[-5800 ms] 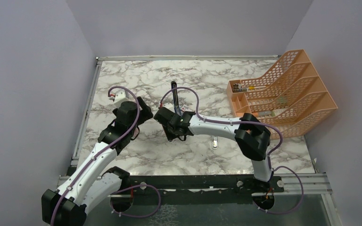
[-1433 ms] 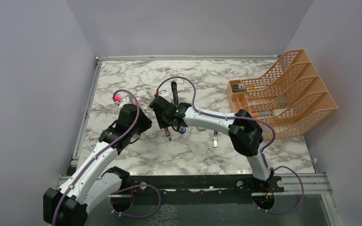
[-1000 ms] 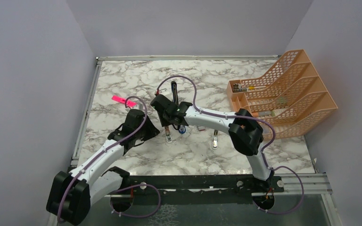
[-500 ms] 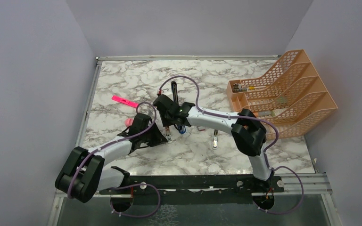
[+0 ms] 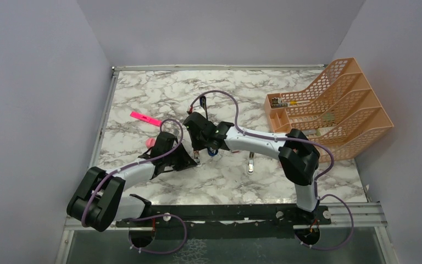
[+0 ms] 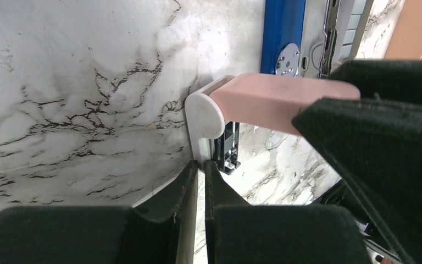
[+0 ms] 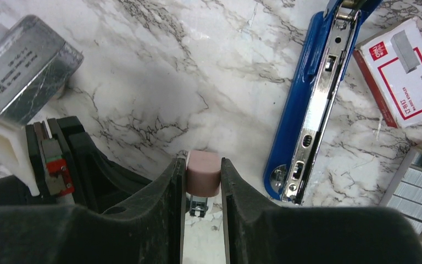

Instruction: Load the staples into the stapler

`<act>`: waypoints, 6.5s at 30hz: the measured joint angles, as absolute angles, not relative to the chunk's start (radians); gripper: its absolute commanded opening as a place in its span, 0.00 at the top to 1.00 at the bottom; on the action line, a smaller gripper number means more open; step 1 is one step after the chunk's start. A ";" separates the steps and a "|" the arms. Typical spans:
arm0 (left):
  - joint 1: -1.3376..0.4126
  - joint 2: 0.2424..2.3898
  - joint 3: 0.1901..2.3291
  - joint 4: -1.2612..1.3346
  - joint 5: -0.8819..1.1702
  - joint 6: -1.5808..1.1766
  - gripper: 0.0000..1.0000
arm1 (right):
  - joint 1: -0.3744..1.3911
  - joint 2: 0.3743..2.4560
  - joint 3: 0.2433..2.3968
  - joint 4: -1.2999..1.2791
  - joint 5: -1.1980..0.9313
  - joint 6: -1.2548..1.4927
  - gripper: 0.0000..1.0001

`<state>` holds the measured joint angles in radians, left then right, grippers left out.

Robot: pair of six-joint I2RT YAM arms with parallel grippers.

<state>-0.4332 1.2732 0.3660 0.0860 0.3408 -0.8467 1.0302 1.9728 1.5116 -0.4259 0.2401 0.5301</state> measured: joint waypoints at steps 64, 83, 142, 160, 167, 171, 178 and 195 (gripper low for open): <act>-0.403 1.049 0.455 -0.167 0.078 -0.901 0.61 | 1.024 1.908 1.515 -0.560 0.240 0.630 0.42; -0.393 1.155 0.550 -0.085 0.184 -0.894 0.34 | 0.782 2.062 1.853 -0.369 0.281 0.310 0.21; -0.461 1.730 0.699 0.274 0.417 -0.893 0.92 | 0.844 1.866 1.457 -0.124 0.282 0.262 0.73; -0.467 1.763 0.705 0.313 0.419 -0.964 0.95 | 0.917 1.645 1.193 -0.090 0.356 0.288 0.78; -0.467 1.765 0.708 0.311 0.418 -0.968 0.95 | 0.948 1.581 1.107 -0.092 0.384 0.313 0.78; -0.467 1.769 0.716 0.311 0.410 -0.968 0.95 | 0.958 1.554 1.066 -0.100 0.395 0.341 0.78; -0.466 1.770 0.729 0.310 0.368 -0.964 0.94 | 0.986 1.538 0.993 -0.127 0.403 0.399 0.78; -0.467 1.705 0.676 0.318 0.347 -0.961 0.71 | 1.015 1.688 1.018 -0.239 0.398 0.569 0.78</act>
<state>-0.4671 1.7050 0.6762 0.3176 0.3473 -0.9611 1.0153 1.6878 1.0183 -0.2394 0.3985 0.5694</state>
